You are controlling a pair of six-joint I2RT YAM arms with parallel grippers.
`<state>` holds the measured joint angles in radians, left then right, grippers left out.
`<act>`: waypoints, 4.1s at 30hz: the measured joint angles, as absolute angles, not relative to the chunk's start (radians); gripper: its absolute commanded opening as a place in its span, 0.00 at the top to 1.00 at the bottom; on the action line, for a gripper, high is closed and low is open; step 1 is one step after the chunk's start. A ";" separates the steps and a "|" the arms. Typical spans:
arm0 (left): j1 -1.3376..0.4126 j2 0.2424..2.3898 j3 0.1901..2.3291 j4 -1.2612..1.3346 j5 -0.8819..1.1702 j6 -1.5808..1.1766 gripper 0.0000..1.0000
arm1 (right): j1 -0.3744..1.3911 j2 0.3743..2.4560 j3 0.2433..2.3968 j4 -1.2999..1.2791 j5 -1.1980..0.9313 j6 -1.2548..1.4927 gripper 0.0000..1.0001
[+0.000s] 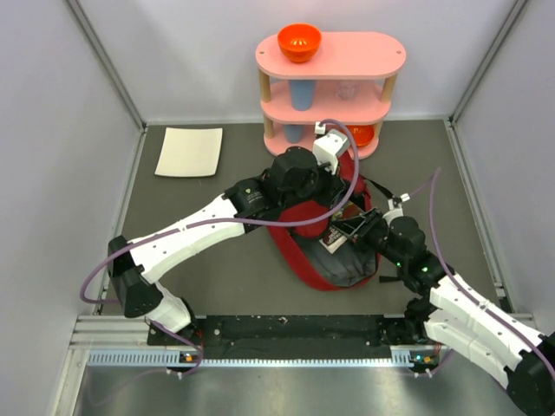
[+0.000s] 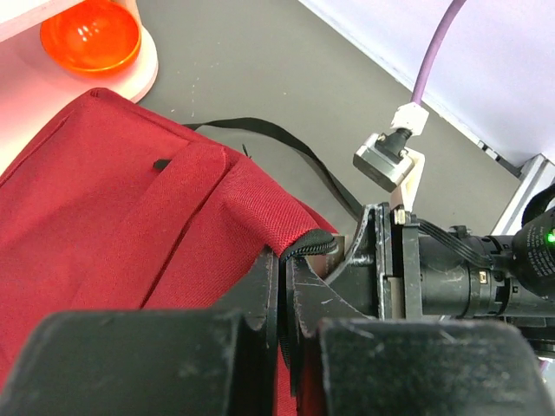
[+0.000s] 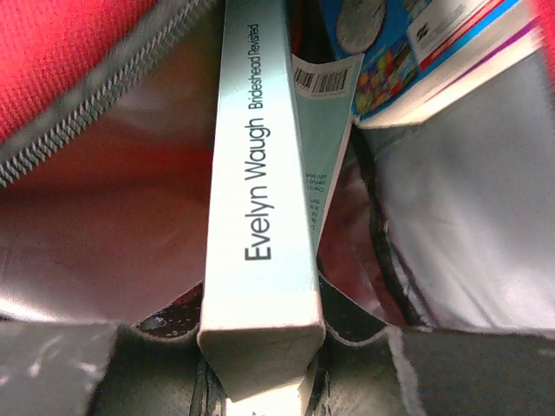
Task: Pack the student bag
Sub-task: Place the book in the student bag, then zip the student bag at the center of the board.
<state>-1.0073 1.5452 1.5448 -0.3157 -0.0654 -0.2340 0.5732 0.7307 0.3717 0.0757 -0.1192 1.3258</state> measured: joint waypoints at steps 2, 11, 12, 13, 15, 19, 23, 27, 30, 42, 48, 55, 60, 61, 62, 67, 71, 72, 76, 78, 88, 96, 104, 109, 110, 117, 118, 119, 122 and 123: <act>-1.007 1.538 1.544 -0.316 -0.061 -0.234 1.00 | 0.573 0.729 0.372 0.072 -0.075 1.326 1.00; -1.003 1.510 1.526 -0.316 -0.009 -0.245 1.00 | 0.566 0.834 0.353 0.163 0.120 1.409 1.00; -1.003 1.510 1.525 -0.316 -0.003 -0.249 1.00 | 0.566 0.875 0.346 0.208 0.124 1.419 1.00; -1.003 1.510 1.524 -0.316 0.002 -0.253 1.00 | 0.566 0.913 0.337 0.253 0.126 1.431 1.00; -1.003 1.510 1.523 -0.316 0.009 -0.261 1.00 | 0.566 0.979 0.326 0.329 0.128 1.454 1.00; -1.003 1.510 1.523 -0.317 0.014 -0.264 1.00 | 0.566 1.079 0.327 0.453 0.146 1.467 1.00; -1.003 1.510 1.523 -0.319 0.031 -0.263 1.00 | 0.566 1.157 0.350 0.510 0.178 1.445 1.00; -1.002 1.510 1.523 -0.320 0.046 -0.263 1.00 | 0.566 1.280 0.416 0.569 0.191 1.418 1.00; -1.002 1.510 1.523 -0.320 0.057 -0.263 1.00 | 0.572 1.362 0.444 0.632 0.208 1.407 0.87; -0.999 1.516 1.523 -0.323 0.057 -0.263 1.00 | 0.580 1.498 0.522 0.653 0.233 1.370 0.33; -0.999 1.516 1.523 -0.322 0.054 -0.263 1.00 | 0.580 1.371 0.450 0.571 0.199 1.325 0.25; -0.997 1.516 1.522 -0.319 0.054 -0.263 1.00 | 0.580 1.201 0.430 0.396 0.200 1.273 0.50; -0.997 1.516 1.521 -0.316 0.055 -0.263 1.00 | 0.580 1.188 0.416 0.352 0.191 1.262 0.93; -0.997 1.516 1.519 -0.316 0.055 -0.263 1.00 | 0.580 1.189 0.413 0.351 0.189 1.267 1.00; -0.997 1.516 1.517 -0.315 0.055 -0.263 1.00 | 0.580 1.190 0.413 0.352 0.189 1.269 1.00; -0.997 1.516 1.509 -0.311 0.057 -0.264 1.00 | 0.580 1.245 0.428 0.380 0.186 1.265 1.00; -0.997 1.516 1.504 -0.303 0.061 -0.264 1.00 | 0.579 1.340 0.501 0.400 0.179 1.256 0.96; -0.997 1.516 1.501 -0.298 0.061 -0.265 1.00 | 0.578 1.358 0.522 0.402 0.179 1.253 0.86; -0.997 1.509 1.477 -0.284 0.058 -0.271 1.00 | 0.572 1.372 0.543 0.408 0.176 1.240 0.45; -0.997 1.502 1.459 -0.280 0.054 -0.274 1.00 | 0.571 1.360 0.527 0.421 0.173 1.231 0.31; -0.980 1.478 1.413 -0.257 0.045 -0.292 1.00 | 0.569 0.928 0.360 0.216 0.151 1.141 0.24; -0.973 1.478 1.391 -0.233 0.081 -0.306 0.59 | 0.568 0.429 0.371 -0.156 0.311 1.082 0.25; -0.967 1.501 1.370 -0.235 0.259 -0.310 0.21 | 0.568 0.344 0.557 -0.500 0.532 0.980 0.22; -0.968 1.433 1.214 -0.240 0.223 -0.316 0.05 | 0.568 0.350 0.666 -0.534 0.586 0.923 0.23; -0.966 1.402 1.179 -0.250 0.197 -0.317 0.04 | 0.568 0.358 0.681 -0.542 0.585 0.917 0.23; -0.836 1.225 1.037 -0.219 0.067 -0.386 0.02 | 0.567 0.474 0.708 -0.540 0.471 0.875 0.26; -0.808 1.221 1.021 -0.207 0.064 -0.400 0.02 | 0.567 0.512 0.710 -0.533 0.430 0.866 0.30; -0.768 1.221 0.999 -0.190 0.070 -0.423 0.02 | 0.567 0.557 0.713 -0.527 0.382 0.860 0.33; -0.688 1.275 0.970 -0.174 0.086 -0.466 0.05 | 0.568 0.677 0.707 -0.473 0.233 0.844 0.35; -0.673 1.309 0.968 -0.173 0.093 -0.477 0.07 | 0.575 0.699 0.699 -0.452 0.199 0.840 0.36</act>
<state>-0.6727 1.3090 0.9684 -0.1726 0.0925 -0.4770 0.5747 0.6987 0.6991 -0.4519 0.1986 0.8398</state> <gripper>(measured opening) 0.970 0.659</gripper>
